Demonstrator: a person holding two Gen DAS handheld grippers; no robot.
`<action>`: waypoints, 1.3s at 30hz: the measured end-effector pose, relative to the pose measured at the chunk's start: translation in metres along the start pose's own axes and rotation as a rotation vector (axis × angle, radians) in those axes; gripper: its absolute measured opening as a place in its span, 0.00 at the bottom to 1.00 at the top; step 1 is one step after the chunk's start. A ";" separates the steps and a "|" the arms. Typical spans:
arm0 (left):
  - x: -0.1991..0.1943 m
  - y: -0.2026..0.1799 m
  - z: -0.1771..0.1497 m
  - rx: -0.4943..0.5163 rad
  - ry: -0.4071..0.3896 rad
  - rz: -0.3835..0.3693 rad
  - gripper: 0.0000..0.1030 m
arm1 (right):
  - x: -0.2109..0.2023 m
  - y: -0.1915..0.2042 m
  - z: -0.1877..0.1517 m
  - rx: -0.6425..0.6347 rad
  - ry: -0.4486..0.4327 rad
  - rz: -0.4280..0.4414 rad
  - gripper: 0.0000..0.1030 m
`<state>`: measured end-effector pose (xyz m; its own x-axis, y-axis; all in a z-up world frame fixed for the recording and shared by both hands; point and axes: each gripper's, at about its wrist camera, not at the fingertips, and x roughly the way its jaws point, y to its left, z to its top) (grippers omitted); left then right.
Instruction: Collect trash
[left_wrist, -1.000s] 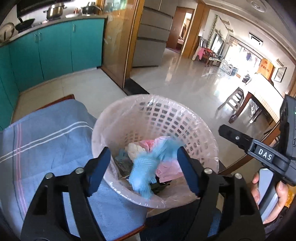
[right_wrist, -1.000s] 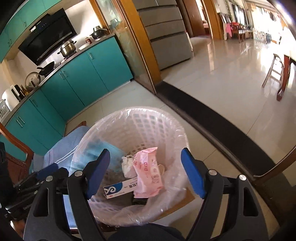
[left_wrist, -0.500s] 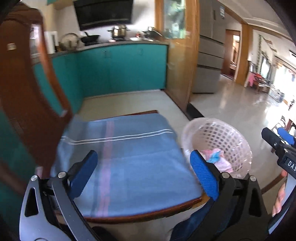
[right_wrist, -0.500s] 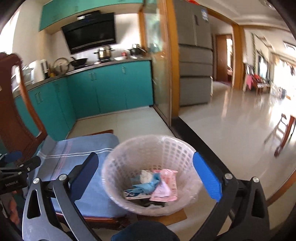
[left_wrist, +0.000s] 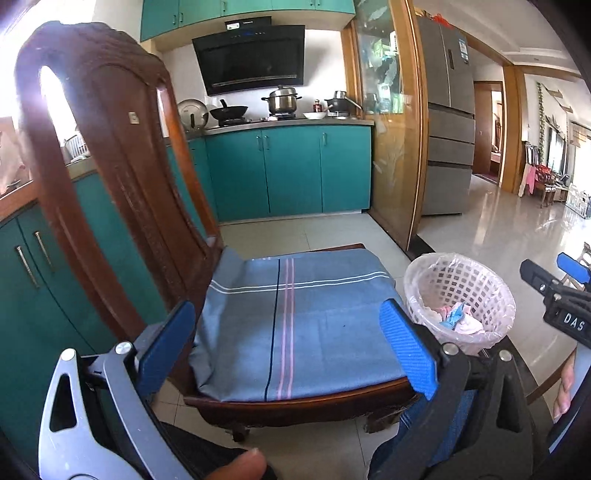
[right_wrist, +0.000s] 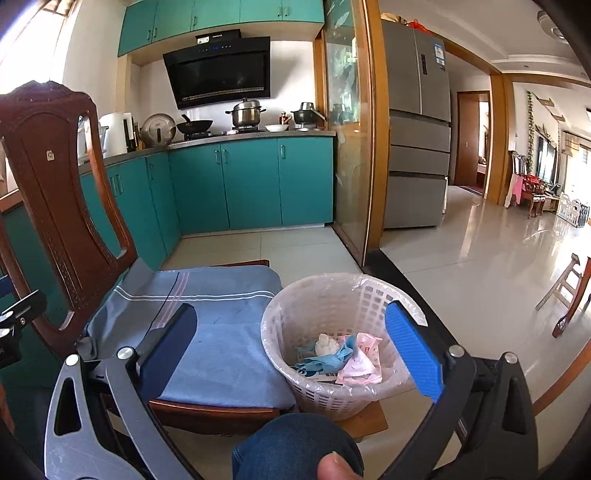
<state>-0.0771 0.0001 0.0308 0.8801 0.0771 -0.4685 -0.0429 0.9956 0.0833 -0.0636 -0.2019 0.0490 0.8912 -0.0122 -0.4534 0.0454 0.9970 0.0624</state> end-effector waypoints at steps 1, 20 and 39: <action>-0.005 0.001 -0.002 0.000 -0.001 -0.002 0.97 | -0.003 -0.001 0.000 0.004 -0.004 -0.002 0.97; -0.020 0.002 -0.008 0.000 -0.017 -0.041 0.97 | -0.026 -0.001 -0.009 -0.002 -0.038 -0.051 0.97; -0.020 0.004 -0.008 0.000 -0.017 -0.044 0.97 | -0.028 -0.002 -0.012 -0.003 -0.039 -0.064 0.97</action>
<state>-0.0982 0.0028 0.0335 0.8888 0.0322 -0.4571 -0.0037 0.9980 0.0632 -0.0941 -0.2027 0.0504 0.9033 -0.0784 -0.4218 0.1012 0.9944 0.0318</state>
